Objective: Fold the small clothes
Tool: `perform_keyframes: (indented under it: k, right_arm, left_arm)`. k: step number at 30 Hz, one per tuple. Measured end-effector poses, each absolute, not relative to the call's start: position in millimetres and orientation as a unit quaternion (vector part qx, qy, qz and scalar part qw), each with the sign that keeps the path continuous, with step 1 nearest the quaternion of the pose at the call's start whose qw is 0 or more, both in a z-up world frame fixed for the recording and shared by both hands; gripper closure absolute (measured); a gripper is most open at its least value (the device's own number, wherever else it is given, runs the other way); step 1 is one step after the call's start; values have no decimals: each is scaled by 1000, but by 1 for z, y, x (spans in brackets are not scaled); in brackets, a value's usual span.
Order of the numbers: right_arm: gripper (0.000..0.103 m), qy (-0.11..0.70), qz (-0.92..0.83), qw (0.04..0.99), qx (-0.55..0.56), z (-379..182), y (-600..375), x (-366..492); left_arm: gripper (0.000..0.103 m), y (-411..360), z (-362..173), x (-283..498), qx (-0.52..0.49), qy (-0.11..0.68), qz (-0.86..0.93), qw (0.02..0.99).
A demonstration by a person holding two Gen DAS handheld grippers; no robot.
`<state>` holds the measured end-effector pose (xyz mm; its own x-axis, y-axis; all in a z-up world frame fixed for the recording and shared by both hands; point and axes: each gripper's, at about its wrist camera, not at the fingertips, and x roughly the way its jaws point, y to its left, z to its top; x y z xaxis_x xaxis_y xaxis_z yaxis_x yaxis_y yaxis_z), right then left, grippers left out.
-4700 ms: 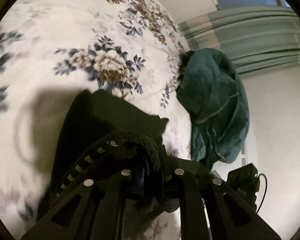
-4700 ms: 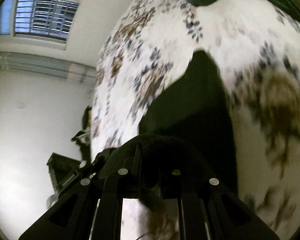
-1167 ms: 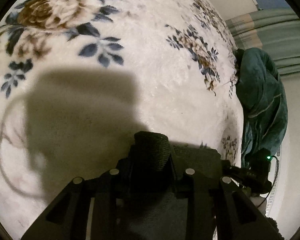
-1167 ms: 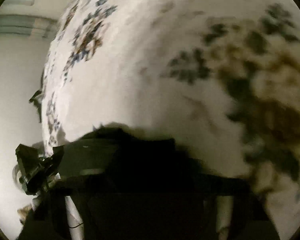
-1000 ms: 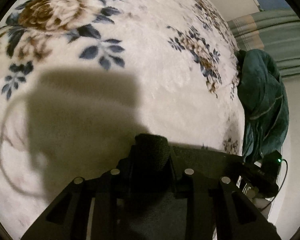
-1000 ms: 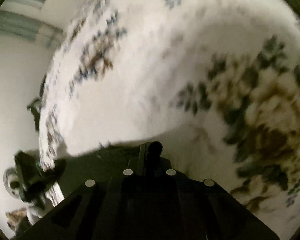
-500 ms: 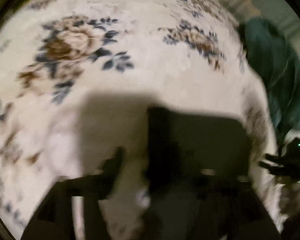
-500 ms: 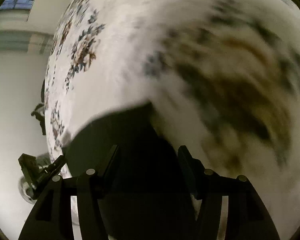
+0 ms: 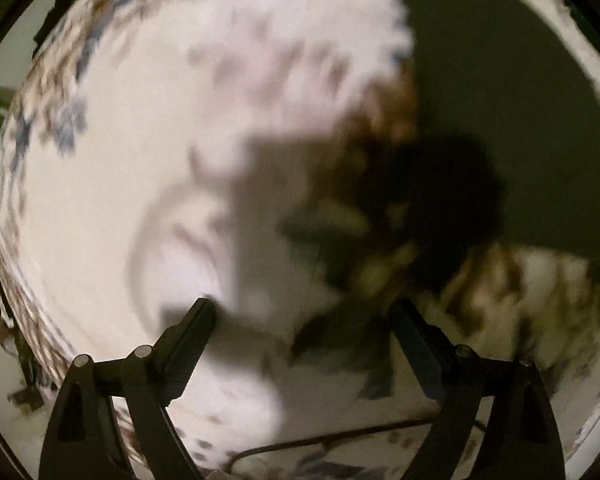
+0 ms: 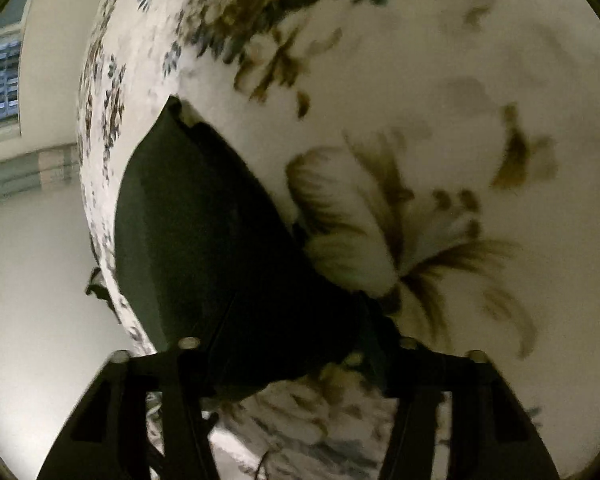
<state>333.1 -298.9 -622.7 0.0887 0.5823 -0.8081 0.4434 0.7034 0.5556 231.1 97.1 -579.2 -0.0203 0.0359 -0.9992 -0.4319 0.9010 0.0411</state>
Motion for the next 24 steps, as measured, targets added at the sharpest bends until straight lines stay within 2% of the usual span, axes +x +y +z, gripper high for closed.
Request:
perform_keyframes:
  k: [3,8,16,24]
  right_arm:
    - [89,664,42,661,347,-616,-295,332]
    - [92,651,33,699,295,-587,-290,329]
    - [94,675,21,696,246,-597,-287,335]
    - [98,671,9,705,228,-583,-295,330]
  left_arm:
    - [3,99,-587,229,-149,682,175,694]
    - [0,110,-599,236,-170,682,177,688]
    - [0,123,-606,234,-183,683,176,685]
    - [0,146,-524,259,-230,595,166,752]
